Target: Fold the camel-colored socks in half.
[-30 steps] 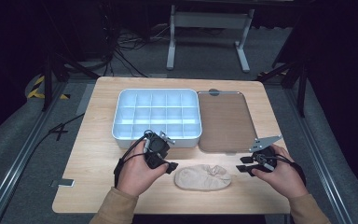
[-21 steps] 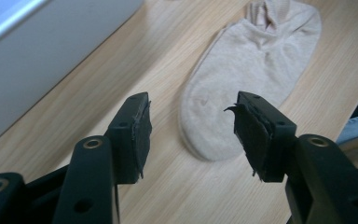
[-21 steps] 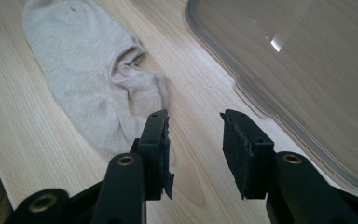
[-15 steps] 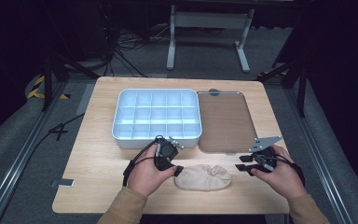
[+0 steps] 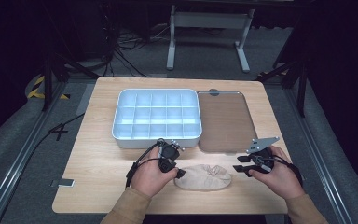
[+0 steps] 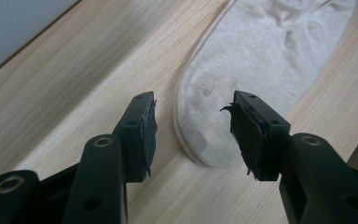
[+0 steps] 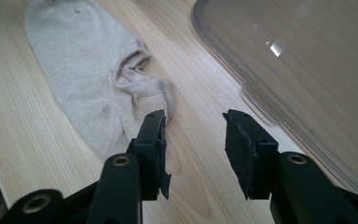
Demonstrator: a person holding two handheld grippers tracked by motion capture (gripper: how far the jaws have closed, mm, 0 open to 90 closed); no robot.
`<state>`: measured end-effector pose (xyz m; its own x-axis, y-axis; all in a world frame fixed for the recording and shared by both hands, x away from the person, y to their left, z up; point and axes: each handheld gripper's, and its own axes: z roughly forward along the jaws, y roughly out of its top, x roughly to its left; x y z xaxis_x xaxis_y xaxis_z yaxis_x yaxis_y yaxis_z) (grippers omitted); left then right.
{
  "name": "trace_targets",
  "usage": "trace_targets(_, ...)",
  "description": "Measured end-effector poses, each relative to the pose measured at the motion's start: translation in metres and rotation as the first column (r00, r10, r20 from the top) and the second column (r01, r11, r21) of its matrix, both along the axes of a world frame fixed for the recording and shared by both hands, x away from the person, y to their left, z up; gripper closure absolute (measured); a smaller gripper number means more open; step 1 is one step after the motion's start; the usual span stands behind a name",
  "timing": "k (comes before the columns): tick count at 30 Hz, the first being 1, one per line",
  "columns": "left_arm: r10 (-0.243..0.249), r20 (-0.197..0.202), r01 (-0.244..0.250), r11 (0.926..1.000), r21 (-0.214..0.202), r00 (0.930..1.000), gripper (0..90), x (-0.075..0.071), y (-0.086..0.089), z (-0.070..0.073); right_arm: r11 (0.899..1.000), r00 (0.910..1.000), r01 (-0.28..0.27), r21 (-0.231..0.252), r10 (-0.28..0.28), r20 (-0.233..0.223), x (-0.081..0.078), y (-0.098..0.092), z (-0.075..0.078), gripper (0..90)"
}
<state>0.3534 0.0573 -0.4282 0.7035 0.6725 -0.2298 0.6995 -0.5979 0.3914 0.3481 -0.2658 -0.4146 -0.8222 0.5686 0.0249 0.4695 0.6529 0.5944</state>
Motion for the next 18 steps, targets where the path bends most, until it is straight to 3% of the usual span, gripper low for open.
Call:
trace_targets(4,0.015,-0.022,-0.014,0.9990,0.043,0.9996,51.8,0.000,-0.001,-0.005,1.000,1.0000,-0.004,-0.005,0.004,-0.002,0.000,0.001,-0.001,58.5)
trace_targets(7,0.029,-0.042,-0.027,0.9982,0.054,0.9987,52.6,0.000,-0.001,-0.008,1.000,0.9999,-0.011,-0.005,0.011,0.002,0.000,0.002,-0.001,58.4)
trace_targets(12,0.039,-0.069,-0.033,0.9967,0.074,0.9969,61.1,0.000,-0.003,-0.011,1.000,0.9999,-0.012,-0.006,0.012,-0.004,0.000,0.003,-0.002,58.2)
trace_targets(18,0.037,-0.082,-0.029,0.9948,0.098,0.9959,60.8,-0.001,-0.005,-0.015,1.000,0.9998,-0.019,-0.007,0.019,-0.010,-0.002,0.006,-0.003,58.7)
